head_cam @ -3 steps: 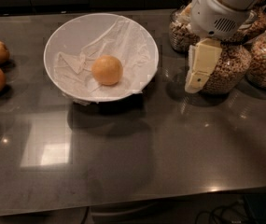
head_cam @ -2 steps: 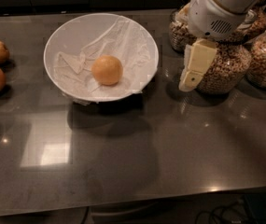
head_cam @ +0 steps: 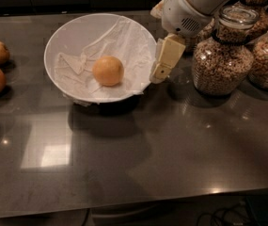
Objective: Pick orange from white bowl
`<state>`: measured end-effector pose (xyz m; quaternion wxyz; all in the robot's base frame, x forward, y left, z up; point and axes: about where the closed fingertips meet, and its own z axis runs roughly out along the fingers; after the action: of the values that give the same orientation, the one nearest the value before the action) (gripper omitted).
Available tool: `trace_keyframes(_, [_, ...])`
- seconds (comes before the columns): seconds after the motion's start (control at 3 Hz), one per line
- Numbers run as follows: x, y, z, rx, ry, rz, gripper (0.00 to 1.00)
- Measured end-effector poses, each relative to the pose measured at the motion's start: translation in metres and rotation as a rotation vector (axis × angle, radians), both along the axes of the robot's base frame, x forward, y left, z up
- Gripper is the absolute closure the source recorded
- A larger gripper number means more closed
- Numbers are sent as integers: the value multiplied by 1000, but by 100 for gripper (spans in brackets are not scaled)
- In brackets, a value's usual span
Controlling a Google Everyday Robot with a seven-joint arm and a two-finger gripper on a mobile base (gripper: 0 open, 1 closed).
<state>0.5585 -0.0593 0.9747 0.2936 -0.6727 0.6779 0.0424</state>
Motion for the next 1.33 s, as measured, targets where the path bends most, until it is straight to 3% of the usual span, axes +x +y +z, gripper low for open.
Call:
trace_keyframes(0.67, [7, 8, -5, 52, -5, 7, 0])
trace_keyframes(1.0, [19, 29, -15, 126, 16, 31, 0])
trace_keyframes(1.33, [20, 30, -15, 127, 16, 32, 0])
